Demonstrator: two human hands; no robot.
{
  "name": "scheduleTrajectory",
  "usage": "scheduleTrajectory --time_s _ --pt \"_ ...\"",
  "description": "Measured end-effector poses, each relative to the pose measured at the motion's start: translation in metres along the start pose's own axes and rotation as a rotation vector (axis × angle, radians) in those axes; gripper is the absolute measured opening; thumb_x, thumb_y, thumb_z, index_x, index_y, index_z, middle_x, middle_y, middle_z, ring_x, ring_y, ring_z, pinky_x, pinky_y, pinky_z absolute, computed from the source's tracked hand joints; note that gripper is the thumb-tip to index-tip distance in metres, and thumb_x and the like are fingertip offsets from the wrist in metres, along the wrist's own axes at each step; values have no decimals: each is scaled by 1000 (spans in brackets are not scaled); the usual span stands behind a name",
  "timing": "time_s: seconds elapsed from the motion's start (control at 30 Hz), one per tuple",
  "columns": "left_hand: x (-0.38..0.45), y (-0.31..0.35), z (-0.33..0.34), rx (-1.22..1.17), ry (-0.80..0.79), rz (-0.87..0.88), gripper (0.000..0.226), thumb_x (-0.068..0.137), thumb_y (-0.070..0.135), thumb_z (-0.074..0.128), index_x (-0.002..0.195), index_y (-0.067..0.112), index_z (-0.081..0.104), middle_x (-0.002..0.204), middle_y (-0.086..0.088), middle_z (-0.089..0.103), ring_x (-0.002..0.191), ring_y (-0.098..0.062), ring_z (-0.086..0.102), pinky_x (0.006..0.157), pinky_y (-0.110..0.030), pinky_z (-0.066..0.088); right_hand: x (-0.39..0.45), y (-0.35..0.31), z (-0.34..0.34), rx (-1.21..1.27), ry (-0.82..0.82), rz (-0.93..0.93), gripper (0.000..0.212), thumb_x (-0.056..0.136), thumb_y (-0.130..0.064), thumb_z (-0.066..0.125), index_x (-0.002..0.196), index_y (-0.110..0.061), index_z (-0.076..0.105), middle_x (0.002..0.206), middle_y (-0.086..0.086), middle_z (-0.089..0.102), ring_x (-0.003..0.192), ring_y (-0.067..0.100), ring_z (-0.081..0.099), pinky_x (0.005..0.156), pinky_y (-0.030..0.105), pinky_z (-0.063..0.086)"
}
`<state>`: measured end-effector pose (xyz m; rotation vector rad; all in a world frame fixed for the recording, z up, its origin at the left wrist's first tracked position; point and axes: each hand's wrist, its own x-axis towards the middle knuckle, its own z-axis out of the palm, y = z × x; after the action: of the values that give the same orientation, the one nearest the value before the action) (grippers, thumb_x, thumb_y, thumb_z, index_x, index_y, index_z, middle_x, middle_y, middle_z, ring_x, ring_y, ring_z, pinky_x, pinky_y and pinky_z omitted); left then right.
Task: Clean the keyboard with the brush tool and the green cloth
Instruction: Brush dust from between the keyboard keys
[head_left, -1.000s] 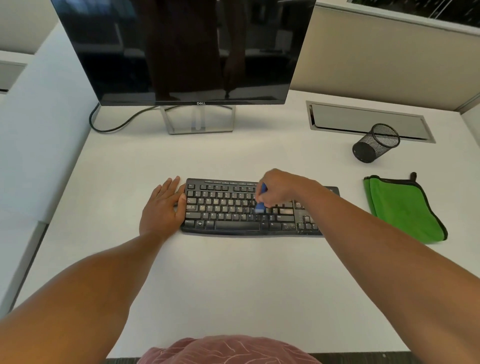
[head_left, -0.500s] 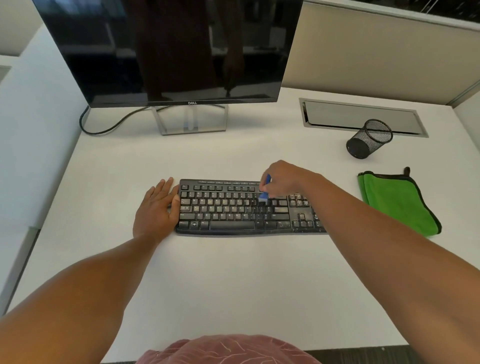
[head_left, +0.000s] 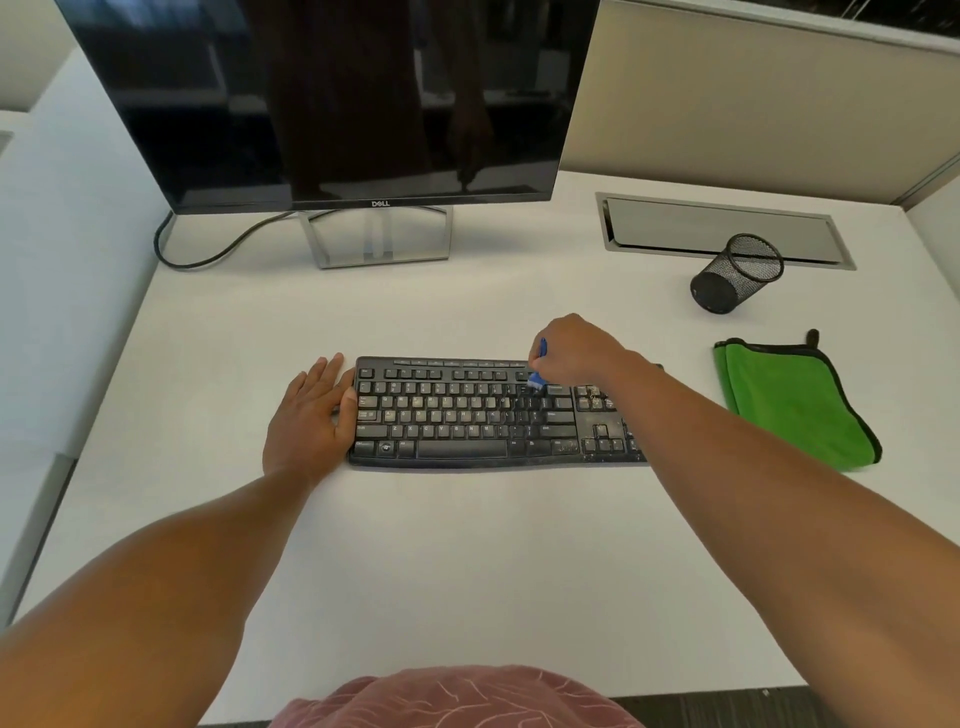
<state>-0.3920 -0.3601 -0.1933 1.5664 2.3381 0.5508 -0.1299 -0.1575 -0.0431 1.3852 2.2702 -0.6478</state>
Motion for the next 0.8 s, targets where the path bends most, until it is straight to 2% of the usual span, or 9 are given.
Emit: scheduleTrajectory --time_s 0.1,0.17,0.23,0.33,0.43,0.53,0.6,0.7,0.8 --pt "0 1 -1 3 -2 -2 59 102 44 18 150 28 47 161 6 35 152 -12 22 124 -27 10 -7 2 8 -53 -137 80 19 80 -5 52 62 -8 59 66 5 56 58 20 55 51 26 41" --pt "0 1 -1 2 0 -2 59 102 44 19 150 28 47 161 6 36 152 -12 23 124 -28 10 -6 4 7 50 -220 131 22 85 -4 53 64 -4 60 61 7 60 49 16 56 48 23 43" --pt "0 0 -1 2 2 -1 59 101 45 18 150 28 48 161 6 36 152 -12 23 125 -28 11 -4 4 2 194 -169 149 18 87 -5 55 73 0 66 62 8 65 52 16 59 53 23 47" --pt "0 0 -1 4 -2 -6 59 102 45 19 151 28 47 161 7 35 152 -11 22 124 -28 10 -3 1 -1 243 68 159 29 80 -1 52 52 -9 50 52 3 48 49 19 44 49 23 34" --pt "1 0 -1 -3 0 -3 60 101 46 18 150 27 48 161 6 36 152 -12 23 125 -29 11 -8 -5 6 155 -131 180 25 88 -3 50 63 -6 56 55 2 56 49 14 52 49 23 45" --pt "1 0 0 -1 -4 -5 61 101 46 18 150 27 48 161 7 35 152 -12 23 125 -29 11 -6 -3 8 171 -249 205 17 91 -5 51 85 3 64 78 16 71 65 21 68 77 34 60" --pt "0 0 0 2 -4 -4 61 101 46 17 150 28 47 161 7 35 152 -12 23 125 -30 12 -3 -4 3 201 -169 180 16 88 -7 53 79 -1 65 74 13 70 61 20 65 71 31 58" --pt "1 0 0 7 -8 -8 61 101 47 17 151 28 47 161 8 35 152 -11 22 125 -30 12 -3 -6 0 182 -2 160 27 82 -9 53 55 -11 51 57 2 55 50 15 47 50 22 36" --pt "0 1 -1 6 -8 -9 61 101 47 17 151 29 46 161 8 34 152 -11 22 125 -29 11 -10 -5 9 216 -65 193 25 82 -5 49 59 -8 55 57 5 60 51 17 54 52 21 40"
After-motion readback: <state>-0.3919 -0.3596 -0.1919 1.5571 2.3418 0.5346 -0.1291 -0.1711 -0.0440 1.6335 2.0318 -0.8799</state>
